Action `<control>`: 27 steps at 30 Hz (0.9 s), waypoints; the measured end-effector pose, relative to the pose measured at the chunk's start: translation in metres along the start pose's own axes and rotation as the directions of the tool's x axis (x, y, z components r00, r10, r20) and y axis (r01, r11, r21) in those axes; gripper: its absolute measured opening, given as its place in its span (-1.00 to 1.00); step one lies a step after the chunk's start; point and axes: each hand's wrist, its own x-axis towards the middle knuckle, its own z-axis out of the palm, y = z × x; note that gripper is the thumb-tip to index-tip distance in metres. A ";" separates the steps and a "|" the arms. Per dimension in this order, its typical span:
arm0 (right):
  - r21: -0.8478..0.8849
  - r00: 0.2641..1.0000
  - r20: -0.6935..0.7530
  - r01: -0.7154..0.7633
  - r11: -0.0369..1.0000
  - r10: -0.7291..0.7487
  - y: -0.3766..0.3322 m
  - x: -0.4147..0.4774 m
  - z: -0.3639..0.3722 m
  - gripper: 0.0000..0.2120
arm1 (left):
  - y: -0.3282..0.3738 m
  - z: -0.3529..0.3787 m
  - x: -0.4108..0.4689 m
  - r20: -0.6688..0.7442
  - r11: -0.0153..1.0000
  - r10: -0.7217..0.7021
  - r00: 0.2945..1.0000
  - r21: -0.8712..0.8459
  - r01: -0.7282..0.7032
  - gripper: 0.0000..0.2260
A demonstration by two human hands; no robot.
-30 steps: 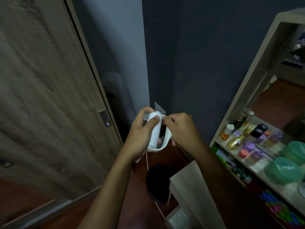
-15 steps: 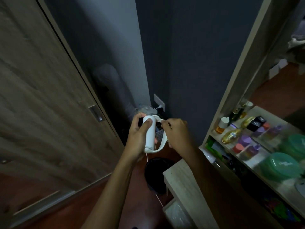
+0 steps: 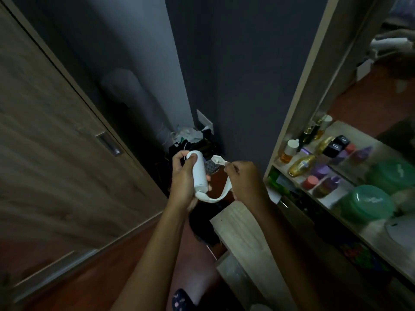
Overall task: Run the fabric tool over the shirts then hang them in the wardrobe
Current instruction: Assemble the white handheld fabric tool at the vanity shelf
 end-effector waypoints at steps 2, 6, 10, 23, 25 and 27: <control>0.004 0.998 0.009 -0.056 0.998 0.056 0.022 -0.004 -0.005 -0.62 | -0.010 0.006 0.004 0.006 0.999 -0.036 0.999 0.003 0.036 -0.92; 0.021 0.965 0.019 -0.260 0.965 0.260 0.079 -0.021 -0.015 -0.64 | -0.034 0.017 0.009 0.071 0.990 -0.140 0.988 -0.013 0.141 -0.94; 0.023 0.844 0.025 -0.536 0.844 0.536 0.144 -0.049 -0.029 -0.73 | -0.072 0.031 0.008 0.141 0.968 -0.251 0.958 0.037 0.248 -0.90; -0.381 0.827 -0.169 -0.557 0.738 0.537 0.277 -0.113 0.002 -0.58 | -0.144 0.036 -0.022 0.230 0.876 -0.479 0.847 0.196 0.442 -0.90; -0.365 0.824 -0.225 -0.566 0.739 0.520 0.283 -0.116 0.007 -0.59 | -0.146 0.035 -0.020 0.236 0.874 -0.480 0.845 0.212 0.437 -0.92; -0.338 0.809 -0.273 -0.587 0.736 0.520 0.284 -0.115 0.007 -0.62 | -0.148 0.033 -0.018 0.243 0.874 -0.478 0.844 0.230 0.429 -0.92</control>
